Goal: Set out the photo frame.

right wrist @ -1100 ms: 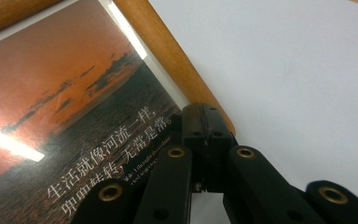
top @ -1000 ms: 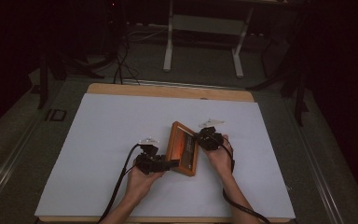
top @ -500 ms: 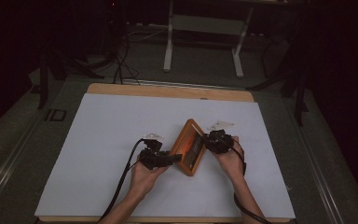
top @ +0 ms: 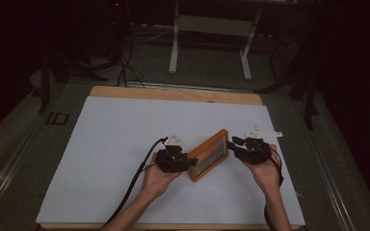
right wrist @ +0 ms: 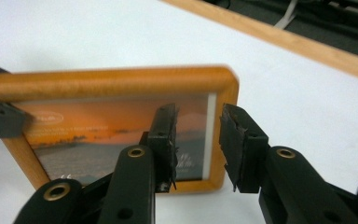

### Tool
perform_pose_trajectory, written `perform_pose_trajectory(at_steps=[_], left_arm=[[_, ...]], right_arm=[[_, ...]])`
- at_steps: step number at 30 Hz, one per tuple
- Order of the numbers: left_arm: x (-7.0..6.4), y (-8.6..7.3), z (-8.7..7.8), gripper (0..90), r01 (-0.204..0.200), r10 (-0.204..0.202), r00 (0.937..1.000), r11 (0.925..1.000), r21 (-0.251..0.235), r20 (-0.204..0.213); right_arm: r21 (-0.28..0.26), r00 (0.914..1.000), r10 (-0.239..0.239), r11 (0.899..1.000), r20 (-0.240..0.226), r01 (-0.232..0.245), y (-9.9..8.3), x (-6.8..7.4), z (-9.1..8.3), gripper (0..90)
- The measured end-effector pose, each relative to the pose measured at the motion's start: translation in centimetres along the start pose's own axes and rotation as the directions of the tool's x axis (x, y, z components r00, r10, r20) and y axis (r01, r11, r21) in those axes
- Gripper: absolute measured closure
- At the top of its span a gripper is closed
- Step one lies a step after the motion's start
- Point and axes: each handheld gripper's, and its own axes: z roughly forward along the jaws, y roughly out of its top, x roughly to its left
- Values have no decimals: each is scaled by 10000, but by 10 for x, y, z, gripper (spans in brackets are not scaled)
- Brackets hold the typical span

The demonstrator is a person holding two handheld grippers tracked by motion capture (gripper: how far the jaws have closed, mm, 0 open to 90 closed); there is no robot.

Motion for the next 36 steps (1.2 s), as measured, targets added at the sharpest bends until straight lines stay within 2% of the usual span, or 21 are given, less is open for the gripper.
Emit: perform_pose_trajectory(at_steps=[3,6,10,16,18,22,24,26,31,35,36], left_arm=[[-8,-1,1,693,-718,716,9973,9973,-143,-169],[-10,-3,1,692,-892,887,9958,9957,-230,-220],[-12,-6,2,692,-963,950,9951,9943,-464,-290],[-14,-12,2,689,-1052,1026,9941,9907,-864,-344],[-13,-16,3,684,-914,883,9956,9885,-1205,-303],[-13,-20,5,667,-791,780,9969,9860,-1470,-136],[-14,-21,8,650,-838,834,9965,9860,-1440,-85],[-15,-25,17,631,-823,815,9966,9905,-1098,-119],[-17,-31,25,644,-883,872,9961,9898,-1118,-153],[-17,-29,23,684,-1260,1202,9908,9869,-1011,-622],[-17,-29,23,688,-1260,1202,9908,9869,-1011,-622]], right_arm=[[-276,10000,0,9996,51,2,2,-1,-7,657],[-557,9999,139,9984,92,-133,4,-1,-9,664],[-784,9994,290,9965,165,-276,5,1,-6,681],[-945,9996,280,9951,-23,-281,8,6,-2,718],[-914,9997,218,9956,-82,-224,9,8,2,717],[-863,9999,116,9962,-93,-123,9,10,3,716],[-866,9999,105,9962,-130,-116,8,10,3,714],[-838,9998,110,9964,-180,-124,8,10,4,709],[-787,9998,75,9969,-185,-90,7,11,4,706],[-872,9997,95,9961,-205,-113,7,10,4,697],[-872,9997,95,9961,-205,-113,7,10,4,697]])
